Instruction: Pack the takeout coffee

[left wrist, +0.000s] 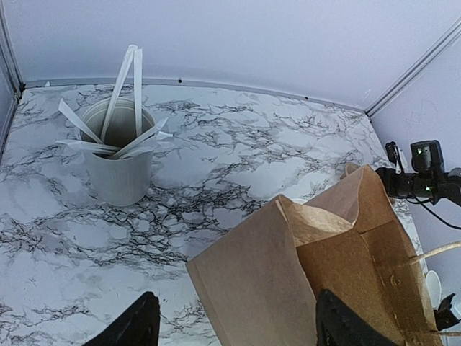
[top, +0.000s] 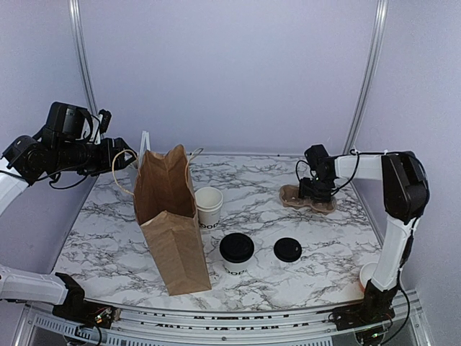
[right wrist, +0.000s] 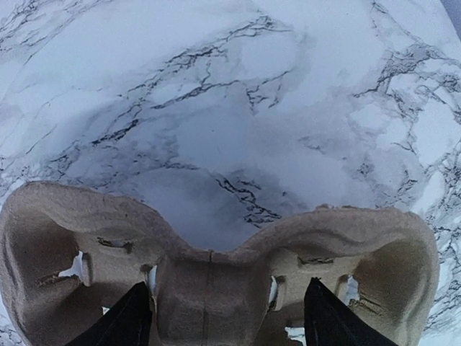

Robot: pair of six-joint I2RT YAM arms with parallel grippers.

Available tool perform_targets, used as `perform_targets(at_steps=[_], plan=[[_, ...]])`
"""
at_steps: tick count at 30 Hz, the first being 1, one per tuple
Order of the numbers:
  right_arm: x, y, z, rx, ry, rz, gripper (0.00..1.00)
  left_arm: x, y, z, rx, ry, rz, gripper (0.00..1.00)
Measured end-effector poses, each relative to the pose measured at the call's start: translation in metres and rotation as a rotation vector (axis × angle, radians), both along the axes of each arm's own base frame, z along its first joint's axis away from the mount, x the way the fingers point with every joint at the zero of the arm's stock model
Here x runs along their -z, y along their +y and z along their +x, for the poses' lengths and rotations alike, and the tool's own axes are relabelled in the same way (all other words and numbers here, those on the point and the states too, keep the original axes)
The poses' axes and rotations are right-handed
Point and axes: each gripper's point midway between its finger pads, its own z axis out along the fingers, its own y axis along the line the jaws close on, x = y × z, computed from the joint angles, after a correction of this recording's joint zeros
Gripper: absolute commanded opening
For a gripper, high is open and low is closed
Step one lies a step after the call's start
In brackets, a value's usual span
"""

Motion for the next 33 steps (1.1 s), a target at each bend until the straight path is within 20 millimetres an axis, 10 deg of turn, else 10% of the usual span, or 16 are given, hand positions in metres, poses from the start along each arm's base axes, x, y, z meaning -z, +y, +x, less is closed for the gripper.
perform_targets(at_steps=[15,33], plan=[[-0.001,-0.024,-0.041,-0.064,0.064,-0.048,0.68,0.000,-0.001,0.000,0.005,0.001,-0.003,0.75],[-0.005,-0.013,-0.026,-0.221,0.075,-0.072,0.66,0.000,-0.002,-0.001,0.010,0.003,-0.006,0.74]])
